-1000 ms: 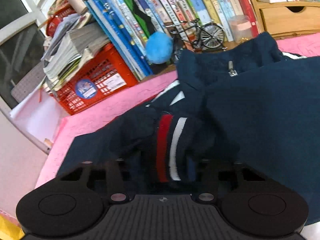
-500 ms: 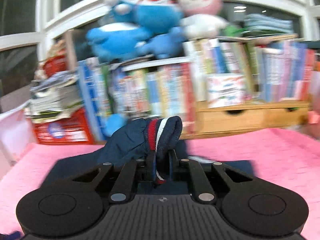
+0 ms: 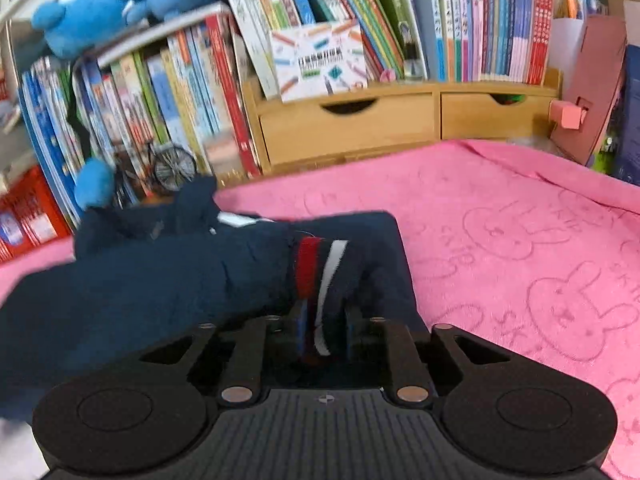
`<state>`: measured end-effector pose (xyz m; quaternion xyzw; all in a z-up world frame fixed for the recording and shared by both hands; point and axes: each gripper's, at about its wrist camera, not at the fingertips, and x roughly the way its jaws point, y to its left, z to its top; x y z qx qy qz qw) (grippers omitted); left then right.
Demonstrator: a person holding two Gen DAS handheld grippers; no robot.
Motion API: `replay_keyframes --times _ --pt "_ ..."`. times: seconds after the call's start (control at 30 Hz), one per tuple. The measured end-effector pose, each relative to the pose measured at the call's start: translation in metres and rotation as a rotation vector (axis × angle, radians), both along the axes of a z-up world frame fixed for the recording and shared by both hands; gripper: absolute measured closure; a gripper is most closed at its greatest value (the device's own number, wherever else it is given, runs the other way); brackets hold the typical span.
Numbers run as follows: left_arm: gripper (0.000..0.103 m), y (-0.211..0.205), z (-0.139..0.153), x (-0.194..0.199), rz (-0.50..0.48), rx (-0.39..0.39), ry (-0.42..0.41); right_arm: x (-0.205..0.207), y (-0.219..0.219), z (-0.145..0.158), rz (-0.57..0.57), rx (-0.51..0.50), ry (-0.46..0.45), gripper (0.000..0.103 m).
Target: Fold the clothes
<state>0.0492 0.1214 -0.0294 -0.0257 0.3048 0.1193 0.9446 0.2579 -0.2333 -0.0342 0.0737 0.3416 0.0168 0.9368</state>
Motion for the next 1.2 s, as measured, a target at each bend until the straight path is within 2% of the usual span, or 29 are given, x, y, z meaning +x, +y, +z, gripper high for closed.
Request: replay_keyframes --times 0.17,0.33,0.4,0.47,0.57,0.63,0.73,0.83,0.9,1.03,1.2 --pt "0.006 -0.015 0.011 -0.023 -0.033 0.020 0.006 -0.043 -0.006 0.023 0.071 -0.020 -0.071 0.057" --pt "0.005 -0.038 0.027 -0.059 -0.094 0.043 0.005 -0.146 -0.019 0.054 0.217 -0.045 -0.228 0.036" --pt "0.005 -0.047 0.033 -0.073 -0.118 0.053 0.005 -0.190 -0.020 0.059 0.261 -0.048 -0.247 0.030" --pt "0.005 -0.056 0.040 -0.088 -0.142 0.062 0.004 -0.235 -0.017 0.058 0.301 -0.068 -0.251 0.018" --pt "0.005 -0.074 0.039 -0.113 -0.165 0.076 0.026 -0.299 -0.009 0.049 0.369 -0.140 -0.236 0.016" --pt "0.005 -0.085 0.035 -0.131 -0.167 0.059 0.055 -0.339 -0.002 0.039 0.418 -0.188 -0.220 0.015" --pt "0.005 -0.102 0.031 -0.156 -0.208 0.016 0.122 -0.383 0.007 0.027 0.482 -0.202 -0.171 0.015" --pt "0.005 -0.120 0.029 -0.175 -0.260 0.050 0.149 -0.413 0.013 0.023 0.530 -0.180 -0.149 0.014" --pt "0.005 -0.129 0.029 -0.182 -0.277 0.077 0.151 -0.421 0.012 0.025 0.524 -0.149 -0.152 0.011" --pt "0.005 -0.136 0.026 -0.183 -0.301 0.076 0.153 -0.425 0.010 0.029 0.485 -0.124 -0.151 0.010" --pt "0.005 -0.133 0.020 -0.183 -0.285 0.058 0.175 -0.420 0.001 0.024 0.446 -0.108 -0.127 0.010"
